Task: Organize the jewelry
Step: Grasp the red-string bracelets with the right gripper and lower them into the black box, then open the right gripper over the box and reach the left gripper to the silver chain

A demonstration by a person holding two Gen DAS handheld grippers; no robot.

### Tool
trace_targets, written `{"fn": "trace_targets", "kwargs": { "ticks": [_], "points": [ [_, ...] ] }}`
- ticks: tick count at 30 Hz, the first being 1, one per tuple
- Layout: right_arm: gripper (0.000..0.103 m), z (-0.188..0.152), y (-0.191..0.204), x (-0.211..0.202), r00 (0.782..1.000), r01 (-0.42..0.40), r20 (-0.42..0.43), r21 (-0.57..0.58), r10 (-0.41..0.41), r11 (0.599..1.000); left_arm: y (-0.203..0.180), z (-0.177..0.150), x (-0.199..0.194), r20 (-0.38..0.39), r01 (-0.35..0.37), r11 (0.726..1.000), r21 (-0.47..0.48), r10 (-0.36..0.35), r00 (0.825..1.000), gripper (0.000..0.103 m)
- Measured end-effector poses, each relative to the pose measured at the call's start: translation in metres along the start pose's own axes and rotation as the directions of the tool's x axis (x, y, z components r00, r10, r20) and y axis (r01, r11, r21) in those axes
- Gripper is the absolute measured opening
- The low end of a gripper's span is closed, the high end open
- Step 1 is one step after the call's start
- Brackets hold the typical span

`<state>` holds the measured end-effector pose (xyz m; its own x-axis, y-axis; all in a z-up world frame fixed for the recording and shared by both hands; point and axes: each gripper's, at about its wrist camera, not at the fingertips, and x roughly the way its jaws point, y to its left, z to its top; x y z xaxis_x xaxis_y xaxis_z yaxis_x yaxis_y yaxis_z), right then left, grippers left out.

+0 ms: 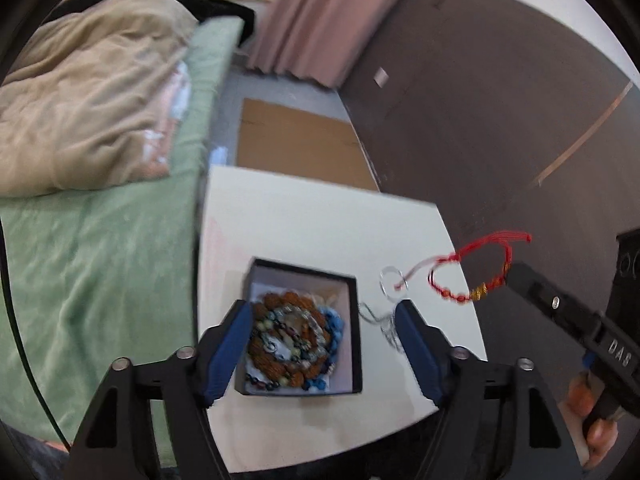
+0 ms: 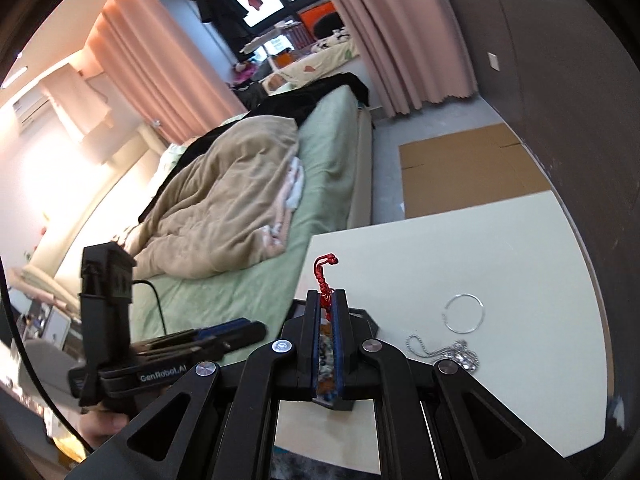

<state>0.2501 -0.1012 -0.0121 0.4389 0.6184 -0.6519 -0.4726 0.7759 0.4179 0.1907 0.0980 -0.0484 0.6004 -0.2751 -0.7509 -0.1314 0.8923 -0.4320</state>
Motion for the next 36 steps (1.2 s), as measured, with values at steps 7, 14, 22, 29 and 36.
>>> {"fn": "trace_targets", "kwargs": {
  "ticks": [7, 14, 22, 29, 36],
  "points": [
    [0.006, 0.001, 0.018, 0.016, 0.996, -0.068, -0.053, -0.025, 0.066, 0.997, 0.021, 0.003, -0.017, 0.035, -0.016, 0.999, -0.043, 0.017, 0.999, 0.075],
    [0.044, -0.015, 0.017, 0.064, 0.98, -0.125, -0.157, 0.006, 0.124, 0.992, 0.041, 0.003, -0.018, 0.033, -0.042, 0.995, -0.093, 0.045, 0.998, 0.075],
    [0.057, -0.026, -0.025, 0.046, 0.989, -0.014, -0.144, 0.059, 0.022, 0.998, 0.024, -0.001, -0.011, 0.026, -0.046, 0.998, -0.033, 0.047, 0.999, 0.075],
    [0.06, -0.021, -0.052, 0.011, 0.992, 0.045, -0.117, 0.069, -0.037, 0.997, -0.009, -0.006, 0.005, 0.003, -0.03, 0.998, 0.049, 0.03, 1.0, 0.075],
    [0.06, -0.025, -0.081, -0.01, 0.99, 0.085, -0.126, 0.11, -0.071, 0.99, -0.053, -0.013, 0.03, -0.059, -0.007, 0.991, 0.135, 0.015, 0.998, 0.075]
  ]
}}
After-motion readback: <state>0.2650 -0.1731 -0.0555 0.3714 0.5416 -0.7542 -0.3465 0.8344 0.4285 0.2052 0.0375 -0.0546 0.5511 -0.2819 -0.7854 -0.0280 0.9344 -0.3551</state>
